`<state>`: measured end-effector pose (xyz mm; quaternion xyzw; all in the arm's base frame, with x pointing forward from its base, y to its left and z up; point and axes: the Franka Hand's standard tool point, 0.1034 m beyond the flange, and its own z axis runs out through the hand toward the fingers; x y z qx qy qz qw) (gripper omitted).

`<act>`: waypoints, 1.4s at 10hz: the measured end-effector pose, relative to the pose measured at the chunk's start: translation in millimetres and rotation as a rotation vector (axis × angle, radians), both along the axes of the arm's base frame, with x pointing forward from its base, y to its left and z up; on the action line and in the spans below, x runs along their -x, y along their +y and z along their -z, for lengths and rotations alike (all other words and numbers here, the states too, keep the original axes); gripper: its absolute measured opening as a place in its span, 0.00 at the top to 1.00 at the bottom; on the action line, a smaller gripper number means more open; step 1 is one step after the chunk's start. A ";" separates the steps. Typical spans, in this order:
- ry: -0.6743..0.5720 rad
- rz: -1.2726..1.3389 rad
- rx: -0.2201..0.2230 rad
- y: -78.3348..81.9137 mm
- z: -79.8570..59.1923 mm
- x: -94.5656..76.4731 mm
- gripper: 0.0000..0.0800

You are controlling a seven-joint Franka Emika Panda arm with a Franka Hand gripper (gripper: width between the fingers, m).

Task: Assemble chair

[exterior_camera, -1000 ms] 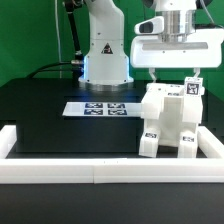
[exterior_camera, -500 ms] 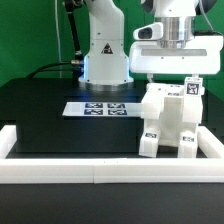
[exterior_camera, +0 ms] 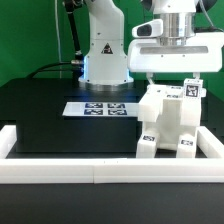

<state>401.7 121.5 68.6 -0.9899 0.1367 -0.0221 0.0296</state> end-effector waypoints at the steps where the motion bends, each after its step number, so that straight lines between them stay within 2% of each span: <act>1: -0.003 -0.020 0.005 -4.9 2.2 -3.4 0.19; 6: -0.004 -0.065 0.022 -25.5 7.6 -13.8 0.19; 11: -0.003 -0.064 0.022 -26.2 7.8 -13.4 0.19; 14: -0.008 -0.082 0.041 -42.3 18.6 -11.8 0.19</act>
Offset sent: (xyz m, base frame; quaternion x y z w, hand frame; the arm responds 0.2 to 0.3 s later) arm 0.0142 -0.0163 -0.0053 0.0020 0.0055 -0.0312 0.9995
